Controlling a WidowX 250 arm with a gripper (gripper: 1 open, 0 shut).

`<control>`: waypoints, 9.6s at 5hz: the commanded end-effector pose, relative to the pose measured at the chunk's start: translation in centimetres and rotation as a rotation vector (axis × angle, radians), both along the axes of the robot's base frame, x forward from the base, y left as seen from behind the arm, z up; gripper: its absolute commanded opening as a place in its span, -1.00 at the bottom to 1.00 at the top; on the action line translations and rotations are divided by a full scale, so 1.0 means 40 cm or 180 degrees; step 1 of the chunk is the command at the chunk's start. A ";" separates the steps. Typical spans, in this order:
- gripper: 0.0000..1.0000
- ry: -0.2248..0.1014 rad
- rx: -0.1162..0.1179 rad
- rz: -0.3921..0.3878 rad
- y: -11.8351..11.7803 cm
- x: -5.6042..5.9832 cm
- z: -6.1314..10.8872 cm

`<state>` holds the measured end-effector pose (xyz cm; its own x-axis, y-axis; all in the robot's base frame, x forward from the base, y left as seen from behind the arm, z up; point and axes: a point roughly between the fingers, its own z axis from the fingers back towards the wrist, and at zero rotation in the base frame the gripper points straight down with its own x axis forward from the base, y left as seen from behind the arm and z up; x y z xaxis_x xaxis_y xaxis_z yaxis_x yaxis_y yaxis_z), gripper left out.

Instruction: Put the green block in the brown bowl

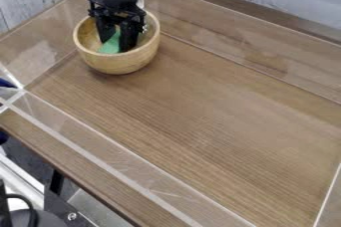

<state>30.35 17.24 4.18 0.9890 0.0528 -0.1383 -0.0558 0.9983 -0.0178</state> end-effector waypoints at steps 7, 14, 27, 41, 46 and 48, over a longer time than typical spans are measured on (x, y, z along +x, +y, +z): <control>-1.00 -0.0645 0.0100 0.0054 0.012 0.024 0.275; 1.00 -0.0348 0.0103 0.0118 0.057 0.063 0.156; -1.00 -0.0351 -0.0059 -0.0355 0.018 0.156 0.047; -1.00 0.0027 -0.0119 -0.0225 0.064 0.154 -0.050; -1.00 0.0009 -0.0154 -0.0198 0.068 0.153 -0.052; -1.00 0.0000 -0.0167 -0.0184 0.069 0.153 -0.053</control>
